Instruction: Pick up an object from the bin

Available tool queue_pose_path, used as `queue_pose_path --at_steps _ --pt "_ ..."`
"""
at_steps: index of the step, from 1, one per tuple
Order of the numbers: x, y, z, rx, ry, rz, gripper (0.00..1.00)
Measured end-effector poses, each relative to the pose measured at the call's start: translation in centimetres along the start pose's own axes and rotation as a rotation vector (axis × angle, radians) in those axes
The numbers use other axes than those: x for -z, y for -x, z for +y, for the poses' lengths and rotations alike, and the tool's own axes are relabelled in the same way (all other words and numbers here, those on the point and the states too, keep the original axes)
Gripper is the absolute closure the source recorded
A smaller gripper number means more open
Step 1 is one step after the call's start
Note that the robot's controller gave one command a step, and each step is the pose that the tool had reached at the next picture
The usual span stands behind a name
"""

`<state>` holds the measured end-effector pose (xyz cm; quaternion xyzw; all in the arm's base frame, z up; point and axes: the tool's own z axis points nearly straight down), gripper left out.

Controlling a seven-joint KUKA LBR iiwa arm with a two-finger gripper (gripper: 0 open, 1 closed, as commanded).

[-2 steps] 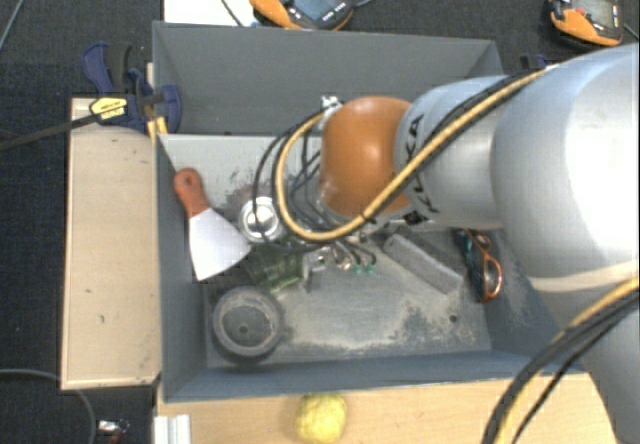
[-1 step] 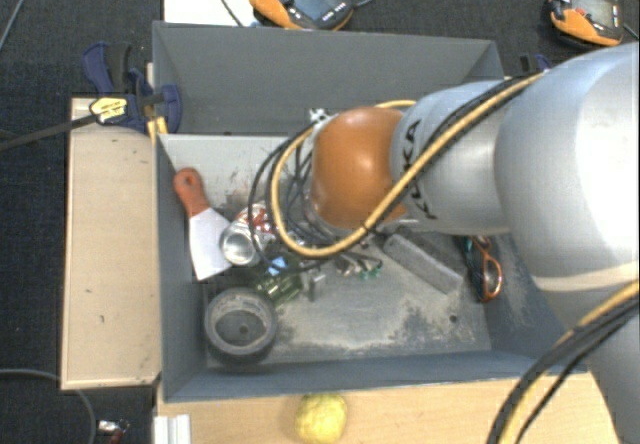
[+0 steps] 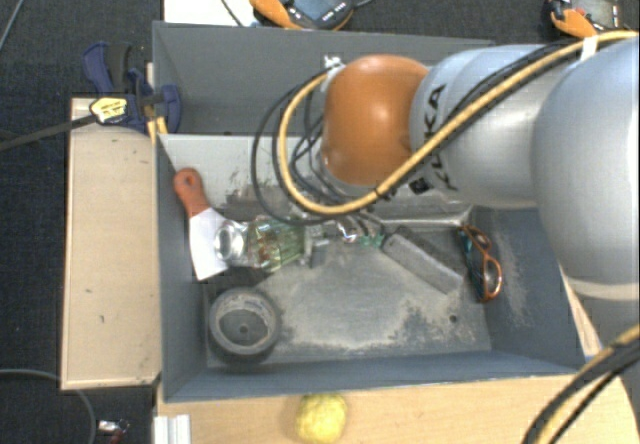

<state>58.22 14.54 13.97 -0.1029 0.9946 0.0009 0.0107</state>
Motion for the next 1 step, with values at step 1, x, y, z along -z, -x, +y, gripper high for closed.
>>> queue_pose_path --at_steps 1 --pt "-3.40 1.36 -0.39 0.116 -0.003 -0.007 1.00"
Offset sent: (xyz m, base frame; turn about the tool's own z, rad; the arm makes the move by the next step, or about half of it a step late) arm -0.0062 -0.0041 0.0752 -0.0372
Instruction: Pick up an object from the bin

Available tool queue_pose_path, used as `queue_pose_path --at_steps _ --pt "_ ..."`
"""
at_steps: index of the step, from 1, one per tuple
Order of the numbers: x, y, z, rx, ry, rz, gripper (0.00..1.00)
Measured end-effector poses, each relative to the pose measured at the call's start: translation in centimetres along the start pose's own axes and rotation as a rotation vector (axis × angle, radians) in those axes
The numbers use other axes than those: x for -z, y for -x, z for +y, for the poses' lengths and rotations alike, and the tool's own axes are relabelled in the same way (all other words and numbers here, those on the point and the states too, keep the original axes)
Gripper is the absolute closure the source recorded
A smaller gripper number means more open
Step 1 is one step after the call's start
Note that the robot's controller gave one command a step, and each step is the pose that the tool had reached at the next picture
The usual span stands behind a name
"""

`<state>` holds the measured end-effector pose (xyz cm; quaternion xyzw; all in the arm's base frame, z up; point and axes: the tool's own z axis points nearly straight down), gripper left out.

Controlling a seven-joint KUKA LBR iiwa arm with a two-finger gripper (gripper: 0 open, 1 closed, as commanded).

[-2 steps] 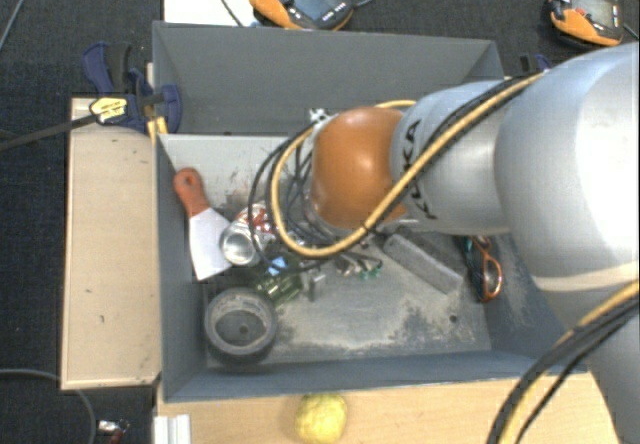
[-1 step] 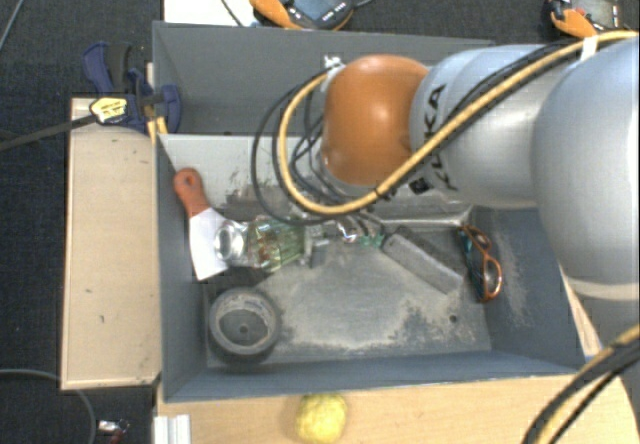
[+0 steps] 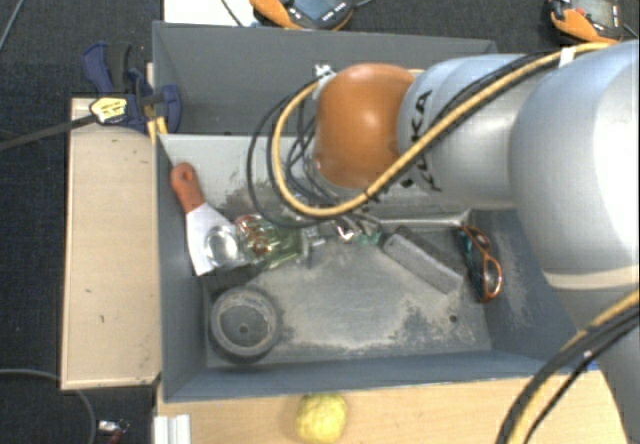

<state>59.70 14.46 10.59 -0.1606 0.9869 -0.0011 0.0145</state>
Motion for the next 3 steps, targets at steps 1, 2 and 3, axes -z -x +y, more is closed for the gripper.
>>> queue_pose_path --at_steps 1,2,3 --pt "0.07 -0.02 0.07 -0.009 0.001 0.000 1.00" --pt "-0.08 0.16 0.01 -0.020 0.000 -0.007 1.00" --pt "-0.07 0.22 0.00 -0.022 0.000 -0.010 1.00"
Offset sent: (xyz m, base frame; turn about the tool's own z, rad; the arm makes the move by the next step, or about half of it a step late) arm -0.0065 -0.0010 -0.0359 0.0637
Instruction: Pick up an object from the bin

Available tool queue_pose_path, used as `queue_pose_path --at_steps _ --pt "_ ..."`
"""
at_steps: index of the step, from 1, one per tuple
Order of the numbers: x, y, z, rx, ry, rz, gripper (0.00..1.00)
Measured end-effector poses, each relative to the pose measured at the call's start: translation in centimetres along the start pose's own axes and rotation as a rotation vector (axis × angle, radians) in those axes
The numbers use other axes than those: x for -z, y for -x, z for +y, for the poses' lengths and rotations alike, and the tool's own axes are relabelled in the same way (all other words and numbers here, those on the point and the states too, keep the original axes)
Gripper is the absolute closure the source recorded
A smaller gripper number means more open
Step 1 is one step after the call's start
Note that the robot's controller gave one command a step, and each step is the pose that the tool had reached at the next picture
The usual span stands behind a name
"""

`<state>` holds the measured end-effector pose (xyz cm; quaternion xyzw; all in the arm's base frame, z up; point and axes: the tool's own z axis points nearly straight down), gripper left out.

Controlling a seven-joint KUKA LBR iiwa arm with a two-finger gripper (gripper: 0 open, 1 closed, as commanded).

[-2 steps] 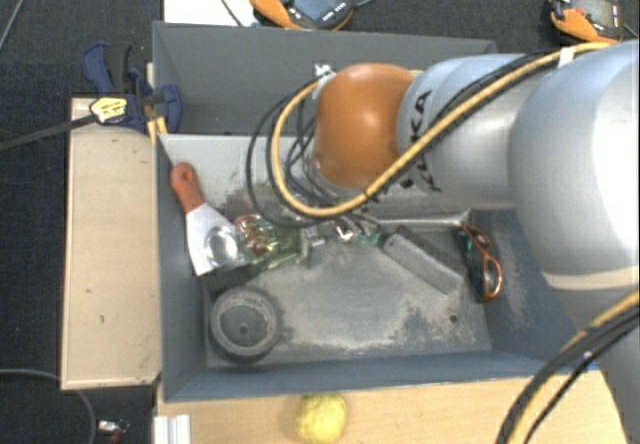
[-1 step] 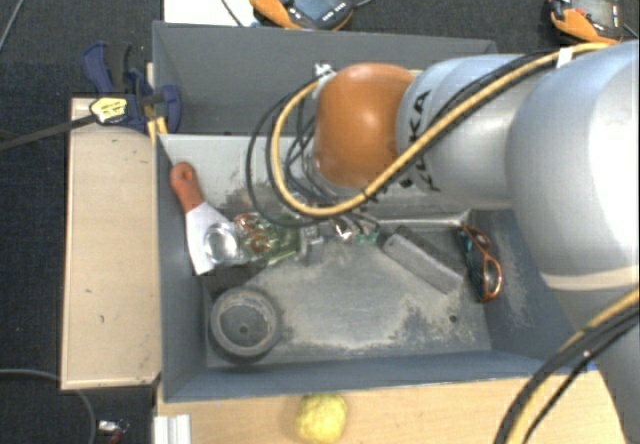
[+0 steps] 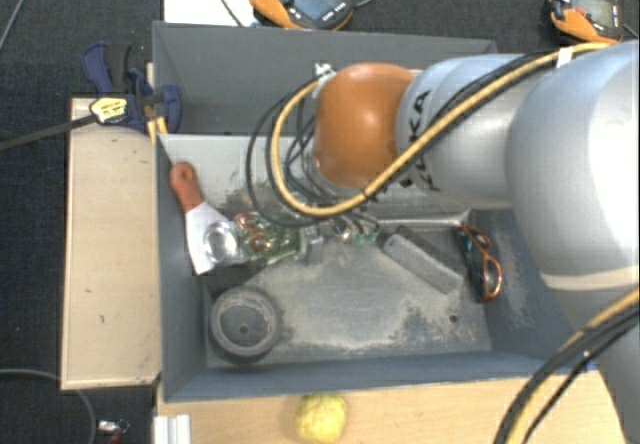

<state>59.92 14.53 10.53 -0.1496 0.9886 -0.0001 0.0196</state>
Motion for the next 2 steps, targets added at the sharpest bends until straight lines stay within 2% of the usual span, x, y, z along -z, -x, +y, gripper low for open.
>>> queue_pose_path --at_steps 2 --pt "-0.06 0.08 -0.06 -0.003 0.000 -0.005 1.00"
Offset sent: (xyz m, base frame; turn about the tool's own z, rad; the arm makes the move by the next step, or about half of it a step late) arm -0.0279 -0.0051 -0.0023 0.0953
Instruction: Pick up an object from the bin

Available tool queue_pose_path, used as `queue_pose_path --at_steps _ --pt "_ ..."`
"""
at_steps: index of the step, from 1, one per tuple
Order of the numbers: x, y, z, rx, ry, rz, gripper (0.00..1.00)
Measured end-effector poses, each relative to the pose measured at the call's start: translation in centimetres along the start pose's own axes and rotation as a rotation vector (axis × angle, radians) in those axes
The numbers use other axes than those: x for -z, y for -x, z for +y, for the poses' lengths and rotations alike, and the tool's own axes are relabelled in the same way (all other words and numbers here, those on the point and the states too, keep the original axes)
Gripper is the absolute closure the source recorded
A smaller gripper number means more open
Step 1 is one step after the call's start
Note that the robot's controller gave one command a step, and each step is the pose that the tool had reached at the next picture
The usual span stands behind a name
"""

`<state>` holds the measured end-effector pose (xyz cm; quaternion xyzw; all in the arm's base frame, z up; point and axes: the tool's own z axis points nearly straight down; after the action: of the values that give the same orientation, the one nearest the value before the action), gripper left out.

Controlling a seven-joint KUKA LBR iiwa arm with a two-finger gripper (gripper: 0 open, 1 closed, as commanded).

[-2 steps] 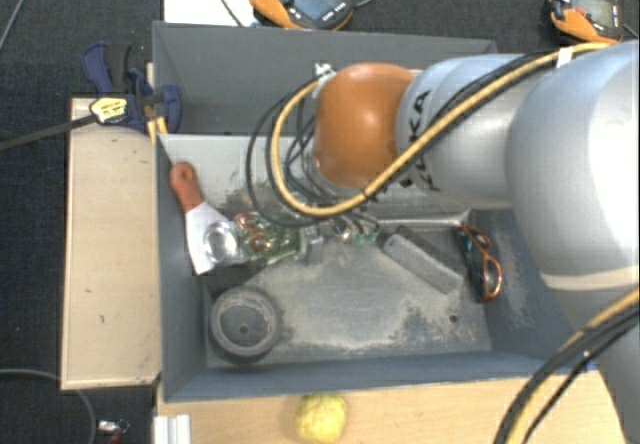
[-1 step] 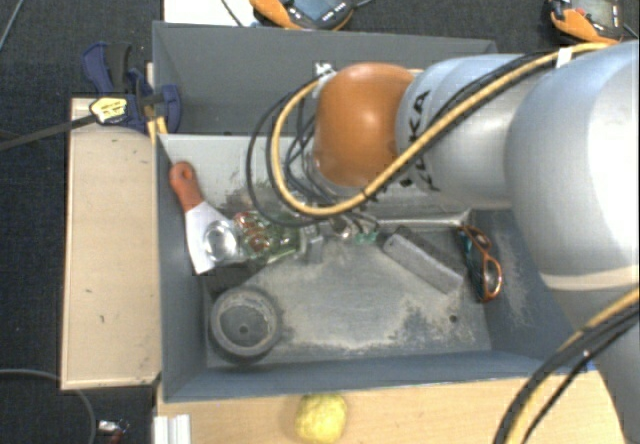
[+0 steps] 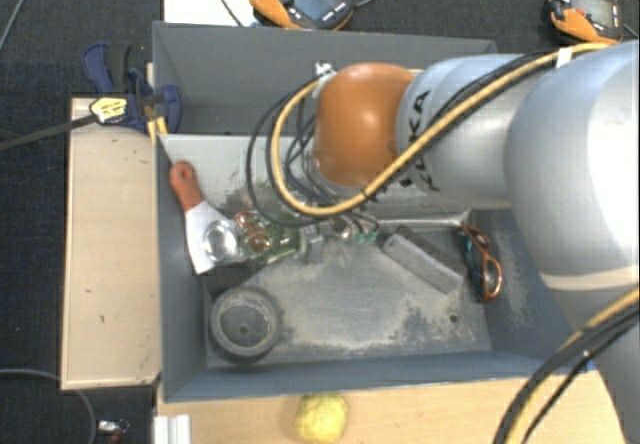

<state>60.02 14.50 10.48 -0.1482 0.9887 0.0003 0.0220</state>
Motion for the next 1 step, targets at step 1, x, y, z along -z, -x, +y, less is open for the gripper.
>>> queue_pose_path --at_steps 1 --pt "0.00 0.00 0.00 -0.001 0.000 0.000 1.00"
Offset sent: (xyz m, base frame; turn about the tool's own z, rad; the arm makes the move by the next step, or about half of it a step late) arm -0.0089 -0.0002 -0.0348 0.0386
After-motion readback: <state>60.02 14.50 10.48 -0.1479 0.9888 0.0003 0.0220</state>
